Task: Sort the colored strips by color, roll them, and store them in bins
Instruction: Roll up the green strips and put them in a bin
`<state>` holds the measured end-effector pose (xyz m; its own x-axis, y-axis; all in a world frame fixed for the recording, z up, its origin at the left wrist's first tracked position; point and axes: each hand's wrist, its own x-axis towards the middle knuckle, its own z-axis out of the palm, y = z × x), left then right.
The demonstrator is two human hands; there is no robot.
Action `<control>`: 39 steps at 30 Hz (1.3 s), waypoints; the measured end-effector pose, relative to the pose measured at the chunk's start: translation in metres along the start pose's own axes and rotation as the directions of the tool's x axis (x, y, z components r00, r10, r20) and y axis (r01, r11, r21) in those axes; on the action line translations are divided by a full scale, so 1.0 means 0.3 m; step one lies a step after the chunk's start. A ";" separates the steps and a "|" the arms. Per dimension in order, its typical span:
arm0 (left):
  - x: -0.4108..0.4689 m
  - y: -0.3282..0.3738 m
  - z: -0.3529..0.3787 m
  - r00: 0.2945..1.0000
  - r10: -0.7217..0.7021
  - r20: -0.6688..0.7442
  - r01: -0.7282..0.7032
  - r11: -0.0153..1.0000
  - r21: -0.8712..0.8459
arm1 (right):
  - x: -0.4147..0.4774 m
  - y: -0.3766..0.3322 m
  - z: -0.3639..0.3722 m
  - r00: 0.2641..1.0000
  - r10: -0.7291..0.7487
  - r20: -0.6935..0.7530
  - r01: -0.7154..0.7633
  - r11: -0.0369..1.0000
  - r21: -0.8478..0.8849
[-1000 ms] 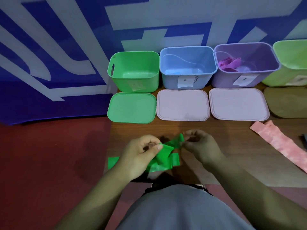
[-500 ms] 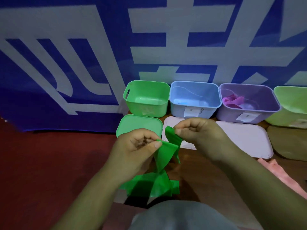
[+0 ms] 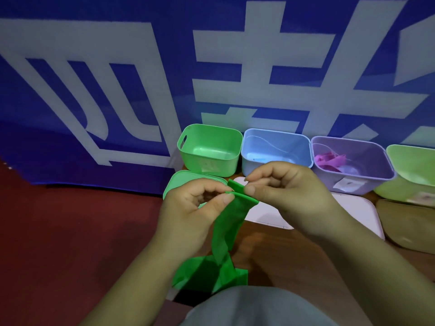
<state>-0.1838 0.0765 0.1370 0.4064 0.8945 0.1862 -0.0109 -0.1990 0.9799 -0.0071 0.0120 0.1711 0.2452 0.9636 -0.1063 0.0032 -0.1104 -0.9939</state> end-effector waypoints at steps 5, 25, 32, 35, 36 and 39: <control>-0.011 0.019 0.015 0.997 -0.005 -0.073 0.002 0.999 -0.043 | -0.008 -0.008 0.003 1.000 0.017 0.027 -0.019 0.997 0.076; -0.028 -0.001 -0.008 1.000 0.013 -0.014 -0.012 0.999 0.035 | -0.027 0.021 0.021 0.997 0.016 0.073 -0.020 0.998 0.057; -0.036 -0.079 -0.064 1.000 0.016 0.027 -0.018 0.998 0.065 | -0.010 0.096 0.019 0.993 0.087 0.073 -0.096 0.988 0.122; -0.061 -0.118 -0.105 0.999 -0.047 -0.002 0.047 0.995 0.087 | 0.016 0.239 0.009 0.984 0.175 0.018 -0.174 0.983 -0.063; -0.068 -0.134 -0.122 0.998 -0.059 -0.012 0.060 0.991 0.117 | 0.021 0.315 0.001 0.978 0.207 0.003 -0.204 0.967 -0.155; -0.086 -0.179 -0.169 0.992 -0.125 -0.025 0.128 0.980 0.154 | 0.013 0.531 -0.011 0.954 0.300 0.003 -0.253 0.809 -0.530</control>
<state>-0.2399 0.0843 0.0831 0.3816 0.9221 0.0635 0.1820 -0.1423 0.9729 -0.0024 -0.0026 0.0124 0.2317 0.8868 -0.3998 0.4546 -0.4621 -0.7615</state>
